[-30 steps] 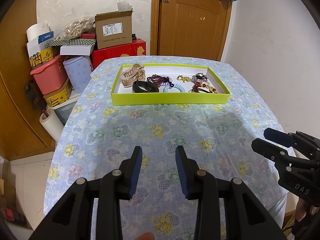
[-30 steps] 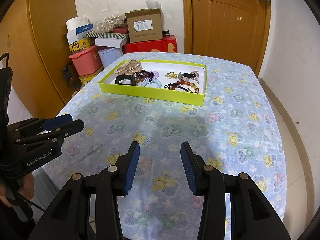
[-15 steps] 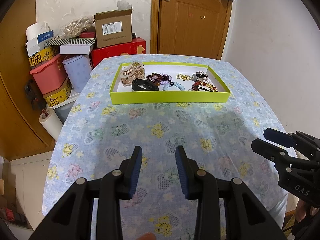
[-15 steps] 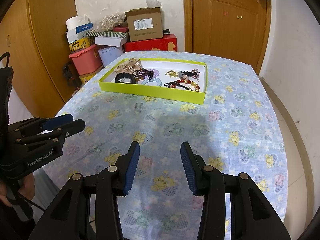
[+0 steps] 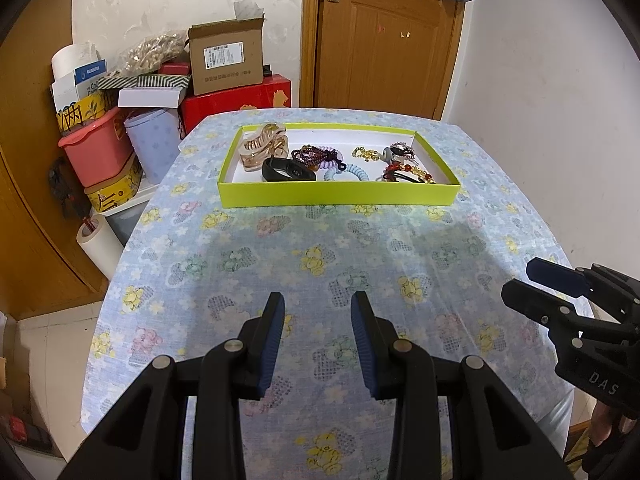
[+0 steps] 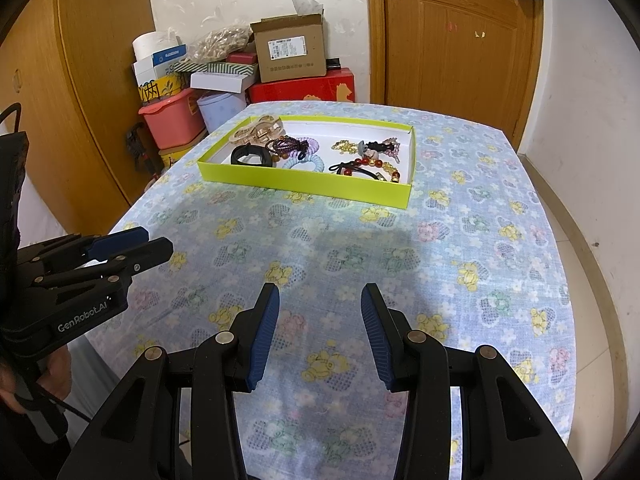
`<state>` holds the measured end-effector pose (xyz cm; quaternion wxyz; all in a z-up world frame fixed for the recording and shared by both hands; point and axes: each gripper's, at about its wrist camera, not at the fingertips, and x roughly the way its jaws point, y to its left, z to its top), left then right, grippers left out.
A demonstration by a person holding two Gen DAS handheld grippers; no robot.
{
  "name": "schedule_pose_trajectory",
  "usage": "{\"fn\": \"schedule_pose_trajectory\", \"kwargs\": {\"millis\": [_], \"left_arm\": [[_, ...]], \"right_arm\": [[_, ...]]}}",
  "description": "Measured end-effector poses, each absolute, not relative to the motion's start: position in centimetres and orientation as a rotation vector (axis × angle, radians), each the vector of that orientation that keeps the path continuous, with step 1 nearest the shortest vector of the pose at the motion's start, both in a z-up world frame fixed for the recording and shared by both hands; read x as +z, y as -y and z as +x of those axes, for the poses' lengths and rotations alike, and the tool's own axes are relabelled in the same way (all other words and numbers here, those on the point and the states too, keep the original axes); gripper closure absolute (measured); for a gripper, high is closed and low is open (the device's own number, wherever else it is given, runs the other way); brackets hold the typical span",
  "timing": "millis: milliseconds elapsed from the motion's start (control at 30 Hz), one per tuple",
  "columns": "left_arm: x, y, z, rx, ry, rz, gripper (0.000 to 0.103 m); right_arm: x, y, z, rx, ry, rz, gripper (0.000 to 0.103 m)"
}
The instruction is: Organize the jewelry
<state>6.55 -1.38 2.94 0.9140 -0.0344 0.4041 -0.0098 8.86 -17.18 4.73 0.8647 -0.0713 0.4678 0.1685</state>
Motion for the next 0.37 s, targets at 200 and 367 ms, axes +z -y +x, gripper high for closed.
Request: {"fn": "schedule_pose_trajectory", "kwargs": {"millis": [200, 367], "left_arm": [[2.78, 1.18, 6.69, -0.015, -0.83, -0.083, 0.067], [2.78, 1.19, 6.85, -0.019, -0.831, -0.085, 0.067]], "right_arm": [[4.65, 17.26, 8.78, 0.352, -0.982, -0.149, 0.059], [4.51, 17.34, 8.87, 0.35, -0.985, -0.148, 0.059]]}}
